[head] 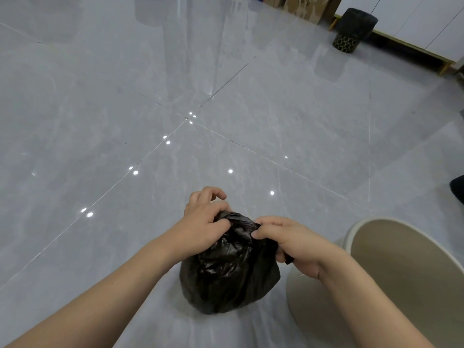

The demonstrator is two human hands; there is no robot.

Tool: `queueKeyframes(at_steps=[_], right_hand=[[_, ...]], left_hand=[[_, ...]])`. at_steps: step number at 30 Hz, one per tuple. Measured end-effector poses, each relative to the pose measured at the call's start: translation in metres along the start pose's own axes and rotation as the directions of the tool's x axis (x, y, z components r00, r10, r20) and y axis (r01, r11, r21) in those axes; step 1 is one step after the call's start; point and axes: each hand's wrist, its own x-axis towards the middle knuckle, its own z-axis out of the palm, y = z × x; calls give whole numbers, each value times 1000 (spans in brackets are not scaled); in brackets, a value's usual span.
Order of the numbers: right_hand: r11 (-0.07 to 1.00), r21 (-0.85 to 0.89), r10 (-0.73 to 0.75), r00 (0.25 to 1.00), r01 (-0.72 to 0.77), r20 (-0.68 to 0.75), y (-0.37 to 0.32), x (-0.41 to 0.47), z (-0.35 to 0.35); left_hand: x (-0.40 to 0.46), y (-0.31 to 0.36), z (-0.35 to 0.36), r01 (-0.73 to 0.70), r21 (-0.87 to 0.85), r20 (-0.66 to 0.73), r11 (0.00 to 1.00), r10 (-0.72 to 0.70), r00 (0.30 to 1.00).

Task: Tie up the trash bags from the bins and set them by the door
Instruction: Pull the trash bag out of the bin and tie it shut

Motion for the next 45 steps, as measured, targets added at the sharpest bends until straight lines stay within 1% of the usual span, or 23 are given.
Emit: queueKeyframes(at_steps=[2, 4, 6, 8, 11, 13, 15, 17, 18, 19, 20, 22, 24, 26, 27, 30, 34, 36, 39, 41, 42, 44, 45], right_hand=[[988, 145, 46, 998, -52, 49, 3, 2, -2], [948, 304, 80, 996, -91, 47, 6, 6, -4], [928, 358, 108, 994, -103, 6, 7, 7, -5], [934, 346, 115, 991, -85, -68, 8, 9, -7], [942, 332, 115, 980, -55, -163, 9, 11, -7], [946, 322, 98, 979, -36, -178, 8, 11, -7], [950, 311, 54, 985, 1, -167, 6, 9, -5], [954, 294, -6, 983, 62, -186, 3, 7, -2], [956, 277, -31, 975, 92, -218, 2, 7, 0], [959, 256, -48, 963, 118, -264, 3, 9, 1], [962, 233, -62, 946, 141, -318, 6, 11, 1], [977, 130, -94, 885, 171, -456, 14, 19, -4], [985, -60, -165, 796, 160, -583, 22, 23, -10], [956, -269, -264, 745, 118, -612, 28, 22, -14], [927, -362, -311, 745, 100, -591, 29, 21, -14], [829, -552, -396, 786, 84, -475, 30, 20, -7], [680, -732, -395, 864, 45, -313, 41, 24, -2], [648, -762, -378, 876, 19, -300, 44, 25, -4], [624, -781, -399, 845, -36, -357, 44, 23, -11], [564, -822, -418, 830, -82, -370, 42, 22, -14], [540, -835, -413, 832, -103, -370, 41, 23, -13], [543, -828, -346, 861, -141, -373, 38, 24, -10], [590, -792, -267, 887, -159, -377, 37, 24, -9]], left_hand=[[-2, -4, 3, -109, 203, -110, 973, 133, 985], [-5, -7, 3, -225, 394, -182, 891, 315, 931], [-9, -6, -1, -302, 421, -174, 855, 403, 898], [-14, 0, -2, -337, 316, -155, 887, 399, 904], [-20, 11, -2, -297, 98, -90, 950, 305, 948], [-21, 14, 1, -280, 71, -56, 957, 284, 957], [-18, 13, 4, -284, 101, -102, 954, 293, 951], [-14, 15, 8, -266, 77, -209, 961, 276, 938], [-12, 19, 8, -217, 0, -258, 976, 210, 943], [-9, 23, 7, -133, -154, -291, 979, 84, 953], [-6, 27, 3, -26, -377, -288, 926, -90, 953], [1, 27, -7, 131, -758, -194, 639, -413, 890], [6, 14, -18, 216, -919, -51, 329, -643, 764], [6, -1, -25, 208, -972, 66, 109, -724, 687], [5, -3, -26, 190, -981, 107, 35, -721, 685], [3, 1, -19, 177, -978, 210, -114, -616, 759], [7, 4, -17, 159, -982, 191, -107, -540, 820], [8, 0, -19, 162, -984, 177, -77, -579, 796], [7, -12, -18, 149, -989, 123, -24, -705, 699], [6, -23, -18, 184, -980, 65, 72, -762, 644], [5, -25, -19, 209, -969, 35, 130, -769, 638], [5, -25, -19, 234, -942, -27, 239, -751, 660], [5, -22, -20, 232, -928, -59, 291, -731, 680]])
